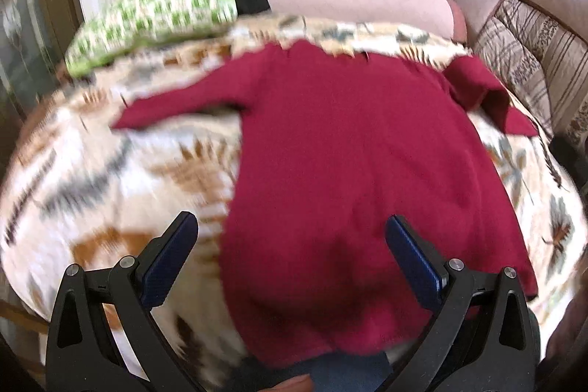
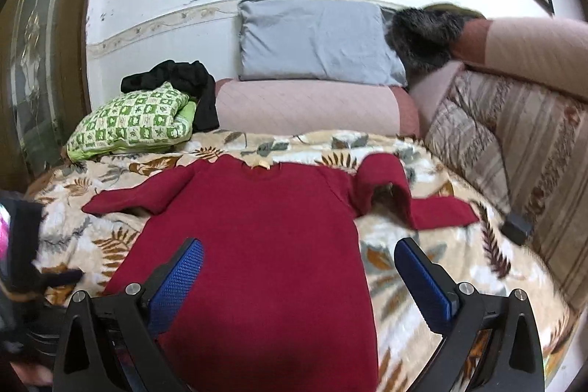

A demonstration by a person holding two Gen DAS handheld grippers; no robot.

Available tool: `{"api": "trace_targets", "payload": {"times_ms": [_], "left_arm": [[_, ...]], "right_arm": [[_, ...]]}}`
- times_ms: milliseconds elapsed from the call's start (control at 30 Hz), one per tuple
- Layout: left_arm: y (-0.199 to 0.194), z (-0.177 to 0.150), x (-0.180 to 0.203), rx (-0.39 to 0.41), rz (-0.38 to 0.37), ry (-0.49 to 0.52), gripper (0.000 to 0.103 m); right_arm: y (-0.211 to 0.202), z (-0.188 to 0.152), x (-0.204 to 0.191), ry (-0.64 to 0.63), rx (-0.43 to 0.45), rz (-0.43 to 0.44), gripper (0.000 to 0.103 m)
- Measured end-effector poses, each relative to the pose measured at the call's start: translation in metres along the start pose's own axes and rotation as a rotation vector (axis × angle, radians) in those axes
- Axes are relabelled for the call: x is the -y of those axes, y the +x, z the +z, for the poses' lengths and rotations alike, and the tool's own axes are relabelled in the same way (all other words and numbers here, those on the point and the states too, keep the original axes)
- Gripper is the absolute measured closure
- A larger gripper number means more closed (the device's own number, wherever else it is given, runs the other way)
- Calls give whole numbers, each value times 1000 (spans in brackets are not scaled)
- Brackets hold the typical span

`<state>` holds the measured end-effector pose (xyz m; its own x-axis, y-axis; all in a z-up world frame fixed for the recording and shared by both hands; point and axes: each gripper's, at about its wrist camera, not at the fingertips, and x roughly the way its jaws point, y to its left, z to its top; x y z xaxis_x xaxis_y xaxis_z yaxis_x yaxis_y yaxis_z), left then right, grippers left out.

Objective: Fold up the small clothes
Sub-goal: 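Reach the left gripper to a sweater sleeve cuff and grasp it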

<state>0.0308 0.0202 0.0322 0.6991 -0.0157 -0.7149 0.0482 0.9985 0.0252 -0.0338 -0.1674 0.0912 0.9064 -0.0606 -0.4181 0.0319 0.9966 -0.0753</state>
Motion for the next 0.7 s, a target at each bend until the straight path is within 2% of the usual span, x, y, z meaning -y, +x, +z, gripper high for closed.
{"api": "trace_targets", "payload": {"times_ms": [33, 100, 133, 200, 233, 267, 367, 533, 600, 700], "left_arm": [[-3, 5, -4, 26, -9, -3, 0], [-9, 17, -18, 97, -122, -48, 0], [-10, 20, -25, 109, -173, -72, 0], [-3, 26, -38, 74, -259, -101, 0], [4, 30, -42, 25, -302, -93, 0], [9, 33, -45, -2, -305, -88, 0], [21, 40, -64, -28, -232, -101, 0], [45, 51, -125, -51, -244, -201, 1], [50, 53, -156, -33, -258, -257, 1], [65, 56, -211, -21, -309, -386, 1]], "right_arm": [[5, -2, -4, -11, 6, -10, 0], [14, -11, -8, -27, -6, -26, 0], [17, -14, -9, -28, -23, -28, 0], [17, -15, -7, -20, -25, -34, 0], [15, -15, -6, -11, -20, -30, 0], [16, -15, -4, -6, -28, -22, 0], [20, -18, -4, -34, -73, -21, 0], [21, -24, -3, -43, -87, -18, 0], [26, -25, -2, -32, -106, -20, 0], [33, -27, -1, -29, -130, -15, 0]]}}
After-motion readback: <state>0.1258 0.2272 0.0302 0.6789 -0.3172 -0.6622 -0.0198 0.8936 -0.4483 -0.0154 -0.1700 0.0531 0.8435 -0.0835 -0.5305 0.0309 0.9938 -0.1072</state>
